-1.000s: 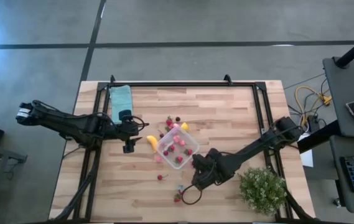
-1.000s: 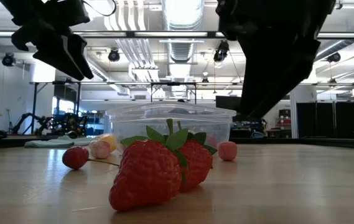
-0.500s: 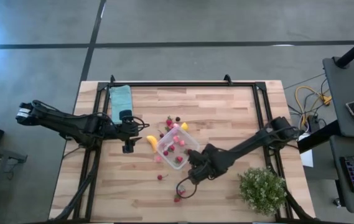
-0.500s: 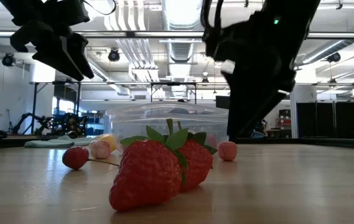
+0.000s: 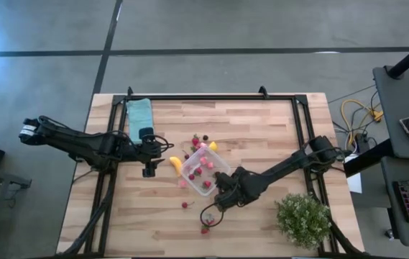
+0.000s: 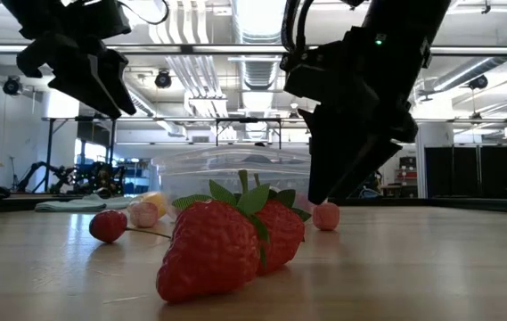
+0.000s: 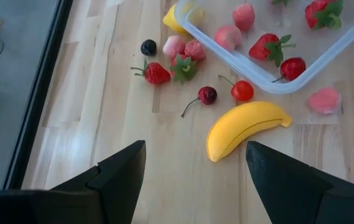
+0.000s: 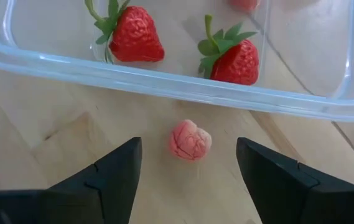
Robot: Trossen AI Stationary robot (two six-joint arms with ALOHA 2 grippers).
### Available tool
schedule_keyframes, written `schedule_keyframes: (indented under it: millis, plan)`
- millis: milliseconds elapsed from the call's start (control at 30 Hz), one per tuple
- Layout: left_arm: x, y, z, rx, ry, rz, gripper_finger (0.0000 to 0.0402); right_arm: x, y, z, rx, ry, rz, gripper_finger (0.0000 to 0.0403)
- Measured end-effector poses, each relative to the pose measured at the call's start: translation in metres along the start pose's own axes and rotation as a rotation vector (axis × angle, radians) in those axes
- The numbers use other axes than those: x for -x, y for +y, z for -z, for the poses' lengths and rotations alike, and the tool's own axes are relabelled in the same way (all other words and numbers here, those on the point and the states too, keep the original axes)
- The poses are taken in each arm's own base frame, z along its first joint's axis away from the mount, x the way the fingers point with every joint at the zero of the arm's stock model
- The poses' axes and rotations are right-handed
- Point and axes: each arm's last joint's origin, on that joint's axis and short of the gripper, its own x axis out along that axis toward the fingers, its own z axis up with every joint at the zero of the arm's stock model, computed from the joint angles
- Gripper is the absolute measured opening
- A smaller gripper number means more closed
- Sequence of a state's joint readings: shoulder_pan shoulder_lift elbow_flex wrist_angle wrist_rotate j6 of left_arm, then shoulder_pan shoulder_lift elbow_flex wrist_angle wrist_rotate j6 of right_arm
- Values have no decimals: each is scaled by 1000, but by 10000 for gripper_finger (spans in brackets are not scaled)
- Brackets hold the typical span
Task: Pick and placing Produce into tupperware
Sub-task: Put the pink peach into the transparent container
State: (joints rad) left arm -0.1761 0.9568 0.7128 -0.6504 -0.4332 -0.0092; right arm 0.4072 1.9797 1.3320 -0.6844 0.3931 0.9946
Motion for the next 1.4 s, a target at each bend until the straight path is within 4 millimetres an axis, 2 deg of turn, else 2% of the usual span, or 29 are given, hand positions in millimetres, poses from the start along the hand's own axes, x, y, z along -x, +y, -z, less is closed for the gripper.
schedule_keyframes:
  millis: [400,1133,1400]
  plan:
    - [-10,-4,-3,-29,25,-6,263,-6,-4,5,5,5,8,253]
    - [-12,-3,-4,-20,15,-11,263,-16,-7,8,-7,-31,5,248]
    - [-12,-3,-4,-19,15,-11,263,-21,-2,8,-8,-23,3,242]
